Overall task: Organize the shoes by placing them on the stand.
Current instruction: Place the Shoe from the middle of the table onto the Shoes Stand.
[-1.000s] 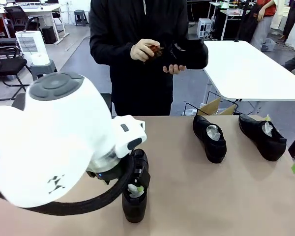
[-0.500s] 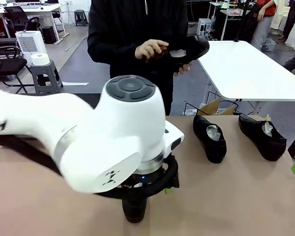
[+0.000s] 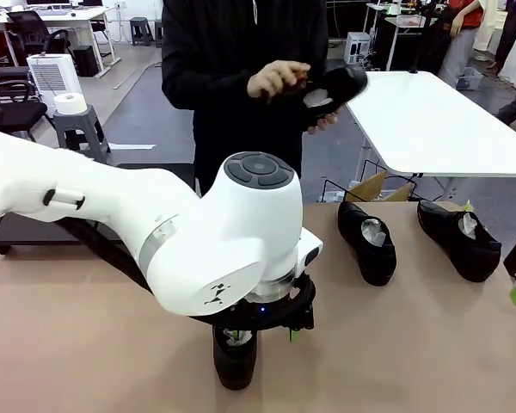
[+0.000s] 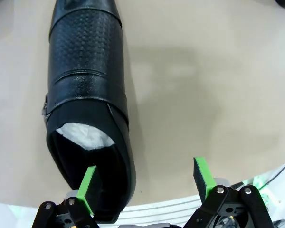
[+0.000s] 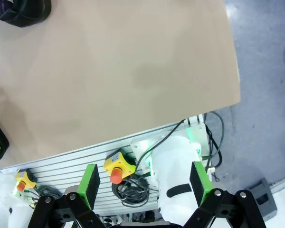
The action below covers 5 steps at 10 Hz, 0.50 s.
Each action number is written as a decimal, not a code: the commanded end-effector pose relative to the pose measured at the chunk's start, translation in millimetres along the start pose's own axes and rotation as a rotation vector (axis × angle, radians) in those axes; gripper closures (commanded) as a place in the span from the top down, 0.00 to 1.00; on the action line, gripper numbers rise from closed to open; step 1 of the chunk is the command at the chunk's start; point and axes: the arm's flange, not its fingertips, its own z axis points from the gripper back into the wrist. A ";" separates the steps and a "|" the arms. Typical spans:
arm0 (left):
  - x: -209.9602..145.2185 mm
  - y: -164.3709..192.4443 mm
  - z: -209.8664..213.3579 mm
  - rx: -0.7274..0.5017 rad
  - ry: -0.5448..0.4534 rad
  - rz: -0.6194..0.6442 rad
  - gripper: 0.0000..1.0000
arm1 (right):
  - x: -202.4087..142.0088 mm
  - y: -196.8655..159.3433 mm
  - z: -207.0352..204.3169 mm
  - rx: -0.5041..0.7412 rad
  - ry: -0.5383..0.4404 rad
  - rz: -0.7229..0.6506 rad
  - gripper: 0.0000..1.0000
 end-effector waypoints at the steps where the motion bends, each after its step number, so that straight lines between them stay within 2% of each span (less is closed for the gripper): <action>1: 6.8 -9.0 -7.8 0.007 -0.048 0.024 1.00 | 0.3 0.8 1.1 0.006 -0.004 0.008 1.00; 3: 8.0 -8.9 -18.0 -0.024 -0.059 -0.002 1.00 | 0.3 0.8 1.1 0.006 -0.004 0.008 1.00; 4: 7.9 -8.5 -19.9 -0.048 -0.037 -0.011 0.88 | 0.3 0.8 1.1 0.006 -0.004 0.008 1.00; 5: 8.1 -8.1 -19.8 -0.033 -0.037 -0.010 0.72 | 0.3 0.8 1.1 0.006 -0.004 0.008 1.00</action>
